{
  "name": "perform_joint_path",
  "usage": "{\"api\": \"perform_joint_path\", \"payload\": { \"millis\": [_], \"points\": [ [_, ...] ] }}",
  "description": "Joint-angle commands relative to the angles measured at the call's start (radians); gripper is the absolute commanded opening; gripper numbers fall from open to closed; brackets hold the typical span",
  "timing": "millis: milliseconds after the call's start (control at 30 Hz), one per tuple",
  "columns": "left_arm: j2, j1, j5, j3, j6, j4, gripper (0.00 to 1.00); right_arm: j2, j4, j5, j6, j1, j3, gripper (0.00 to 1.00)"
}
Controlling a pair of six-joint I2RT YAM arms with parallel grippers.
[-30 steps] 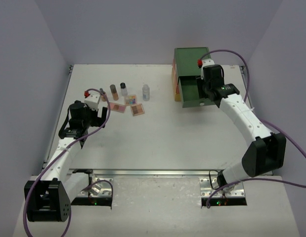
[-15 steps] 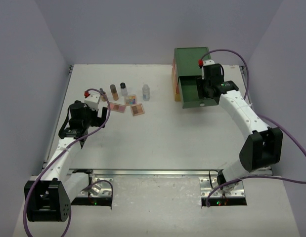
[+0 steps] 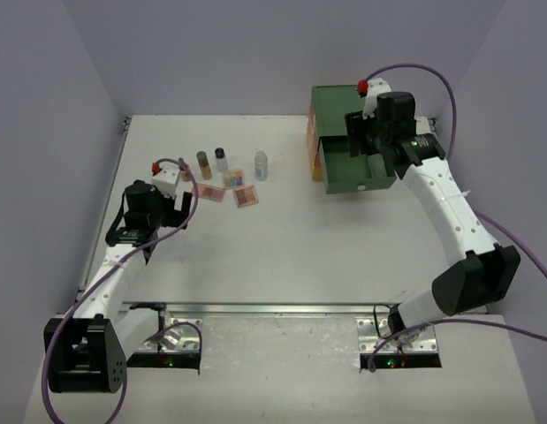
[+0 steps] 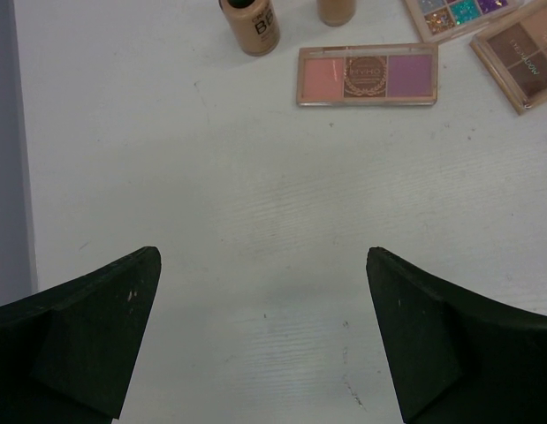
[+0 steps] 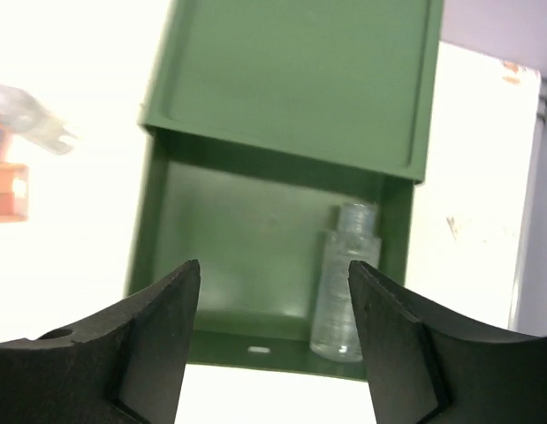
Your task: Organize the makeup
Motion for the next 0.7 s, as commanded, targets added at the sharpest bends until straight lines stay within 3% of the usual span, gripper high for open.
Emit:
{"api": "perform_joint_path", "payload": {
  "millis": [0,133,267,400,667],
  "points": [
    [0.006,0.003,-0.023,0.015,0.003,0.077,1.00,-0.143,0.183,-0.095,-0.014,0.109,-0.014,0.70],
    [0.035,0.004,-0.037,0.008,-0.017,0.099,1.00,-0.145,0.291,-0.083,-0.044,0.272,-0.014,0.72],
    [0.033,0.003,-0.071,-0.014,-0.020,0.135,1.00,0.008,0.284,-0.020,-0.046,0.409,0.071,0.80],
    [0.013,0.004,-0.089,-0.051,-0.018,0.190,1.00,0.173,0.316,0.091,0.011,0.427,0.135,0.97],
    [-0.002,0.005,-0.104,-0.133,-0.023,0.286,1.00,0.511,0.300,0.182,0.088,0.427,0.320,0.99]
  ]
}}
